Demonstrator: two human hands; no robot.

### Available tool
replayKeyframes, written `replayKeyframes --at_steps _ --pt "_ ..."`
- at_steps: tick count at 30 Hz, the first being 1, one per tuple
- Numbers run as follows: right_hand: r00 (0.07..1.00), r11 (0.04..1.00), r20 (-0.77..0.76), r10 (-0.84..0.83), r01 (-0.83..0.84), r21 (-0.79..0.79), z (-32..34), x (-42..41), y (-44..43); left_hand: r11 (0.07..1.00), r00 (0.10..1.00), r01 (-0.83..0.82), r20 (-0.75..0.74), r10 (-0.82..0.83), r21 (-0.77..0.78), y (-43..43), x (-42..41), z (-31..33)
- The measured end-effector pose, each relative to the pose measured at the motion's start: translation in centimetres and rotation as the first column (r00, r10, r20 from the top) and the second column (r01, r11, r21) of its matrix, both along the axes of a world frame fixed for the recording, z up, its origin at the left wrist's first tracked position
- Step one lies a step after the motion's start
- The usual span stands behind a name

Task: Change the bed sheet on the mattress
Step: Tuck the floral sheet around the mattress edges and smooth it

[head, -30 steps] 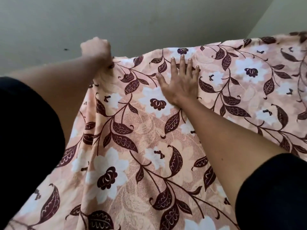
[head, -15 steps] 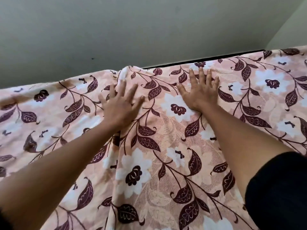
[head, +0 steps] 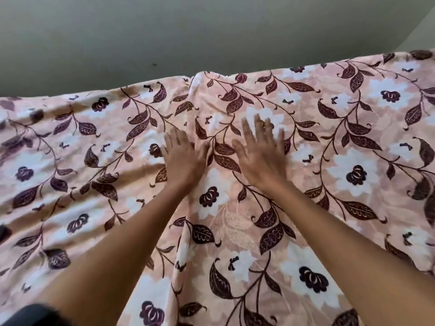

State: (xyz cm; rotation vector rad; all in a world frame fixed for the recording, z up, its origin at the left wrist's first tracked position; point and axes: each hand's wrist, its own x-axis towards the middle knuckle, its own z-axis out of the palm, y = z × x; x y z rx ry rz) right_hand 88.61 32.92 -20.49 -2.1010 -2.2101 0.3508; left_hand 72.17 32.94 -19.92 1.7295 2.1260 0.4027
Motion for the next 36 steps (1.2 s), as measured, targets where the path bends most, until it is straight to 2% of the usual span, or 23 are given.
replayKeyframes --at_steps 1,3,6,9,11,14,16,18,20,21,24,26,28,31,33,36 --pt "0.996 0.997 0.051 -0.069 0.068 0.024 0.0 1.8 -1.8 1.0 1.0 0.009 -0.005 -0.009 -0.03 -2.3 -0.2 0.0" --pt "0.977 0.983 0.121 -0.173 0.179 -0.038 -0.2 4.4 -4.9 0.997 0.997 0.044 -0.056 -0.047 -0.068 -5.5 -0.8 -0.6" --pt "0.977 0.976 0.123 -0.175 0.189 -0.109 -0.4 3.8 -8.0 0.999 0.997 0.027 -0.066 -0.03 -0.033 -7.1 -1.5 -0.7" --pt "0.992 0.995 0.105 0.062 -0.053 -0.088 -0.8 -1.3 -9.8 0.999 0.997 -0.031 -0.066 0.031 0.013 -6.3 -1.9 -0.5" --pt "0.967 0.966 0.081 0.241 -0.232 -0.115 -0.9 -4.8 -11.6 0.997 0.997 -0.072 -0.025 0.072 0.017 -6.6 -2.0 -0.2" --pt "0.906 0.902 0.054 0.419 -0.409 -0.141 -0.4 -7.1 -15.4 0.992 0.995 -0.093 -0.049 0.089 -0.087 -9.9 -2.1 0.1" --pt "0.941 0.942 0.058 0.333 -0.33 -0.055 -0.8 -6.0 -19.0 0.987 0.995 -0.031 -0.103 0.015 -0.16 -14.0 -2.3 0.5" --pt "0.996 0.997 0.054 0.077 -0.078 0.007 -1.3 -3.3 -23.3 0.975 0.994 0.033 -0.097 -0.055 -0.219 -19.5 -2.7 1.1" --pt "0.992 0.994 0.06 -0.113 0.113 -0.003 -1.8 -0.5 -27.5 0.963 0.991 0.072 -0.093 -0.099 -0.258 -24.8 -3.4 1.6" --pt "0.989 0.99 0.058 -0.14 0.141 -0.019 -1.8 0.0 -29.0 0.963 0.988 0.08 -0.105 -0.11 -0.257 -26.7 -3.8 1.6" --pt "0.997 0.997 0.032 -0.065 0.067 -0.04 -1.1 -3.2 -33.2 0.974 0.992 0.036 -0.113 -0.063 -0.225 -31.0 -5.6 1.5" --pt "0.999 0.998 0.018 0.045 -0.045 -0.036 -1.2 -7.3 -35.4 0.977 0.996 -0.067 -0.065 0.055 -0.2 -32.2 -6.9 1.6" --pt "0.992 0.989 -0.018 0.128 -0.129 -0.075 -1.1 -11.2 -37.0 0.963 0.982 -0.174 -0.108 0.154 -0.208 -33.3 -8.5 1.6" --pt "0.978 0.972 -0.053 0.204 -0.208 -0.107 -0.8 -13.4 -38.4 0.95 0.968 -0.221 -0.173 0.185 -0.221 -36.0 -10.3 1.8" --pt "0.982 0.98 -0.052 0.179 -0.183 -0.08 -0.6 -12.2 -40.6 0.936 0.957 -0.253 -0.204 0.206 -0.243 -39.7 -11.1 2.3" --pt "0.998 0.997 0.013 0.057 -0.056 -0.061 -0.6 -7.7 -44.7 0.954 0.963 -0.248 -0.151 0.224 -0.166 -45.9 -11.3 2.8"
